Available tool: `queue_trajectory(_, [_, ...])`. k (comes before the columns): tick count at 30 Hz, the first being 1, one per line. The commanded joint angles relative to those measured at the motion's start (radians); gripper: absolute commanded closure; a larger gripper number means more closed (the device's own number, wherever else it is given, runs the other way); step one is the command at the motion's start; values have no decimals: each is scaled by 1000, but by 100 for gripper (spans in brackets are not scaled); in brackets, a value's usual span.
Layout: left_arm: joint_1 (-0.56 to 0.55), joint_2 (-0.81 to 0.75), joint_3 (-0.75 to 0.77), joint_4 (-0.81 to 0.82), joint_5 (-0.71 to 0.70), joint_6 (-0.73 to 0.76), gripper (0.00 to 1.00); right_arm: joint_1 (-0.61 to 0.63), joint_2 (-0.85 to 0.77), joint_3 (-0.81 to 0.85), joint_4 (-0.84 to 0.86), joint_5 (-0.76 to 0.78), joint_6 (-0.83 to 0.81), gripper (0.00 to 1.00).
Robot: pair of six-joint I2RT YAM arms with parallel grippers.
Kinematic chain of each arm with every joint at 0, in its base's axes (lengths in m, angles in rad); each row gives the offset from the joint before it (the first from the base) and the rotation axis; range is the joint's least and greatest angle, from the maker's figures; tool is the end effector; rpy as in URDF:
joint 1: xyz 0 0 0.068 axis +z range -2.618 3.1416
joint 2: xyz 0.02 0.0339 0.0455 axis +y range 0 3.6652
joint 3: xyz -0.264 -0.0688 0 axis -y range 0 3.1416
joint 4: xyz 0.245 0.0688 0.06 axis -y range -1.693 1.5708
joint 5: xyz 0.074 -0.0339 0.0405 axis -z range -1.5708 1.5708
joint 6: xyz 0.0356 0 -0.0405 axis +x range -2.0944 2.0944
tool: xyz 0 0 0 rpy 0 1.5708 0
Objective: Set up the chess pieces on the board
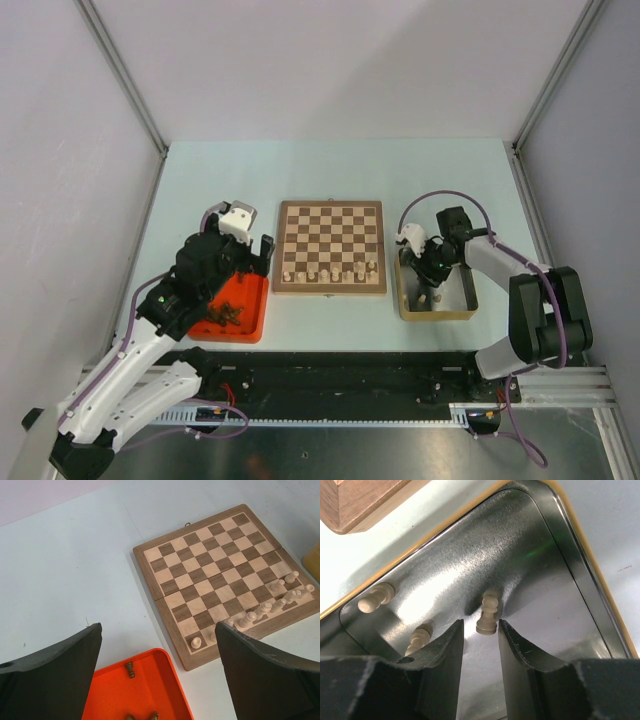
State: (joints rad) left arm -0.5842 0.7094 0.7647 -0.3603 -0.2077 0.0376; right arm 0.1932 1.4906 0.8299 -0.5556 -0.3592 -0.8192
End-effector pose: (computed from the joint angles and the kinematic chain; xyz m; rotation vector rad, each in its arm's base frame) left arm 0.1415 -0.0848 0.3262 0.4354 1.8217 -0.1823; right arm 0.2590 0.0634 0.1730 -1.3755 2.3014 0.3151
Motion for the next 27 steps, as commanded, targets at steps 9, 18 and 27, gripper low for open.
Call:
queue_trajectory(9, [7, -22, -2, 38, 7, 33, 0, 25, 43, 8, 17, 40, 22, 79])
queue_trajectory(18, [7, -27, 2, 41, 39, 21, 0, -1, 7, 23, -29, -15, 14, 99])
queue_trajectory(27, [12, -16, 11, 52, 145, -30, 0, -34, -102, 23, -56, -122, 3, 100])
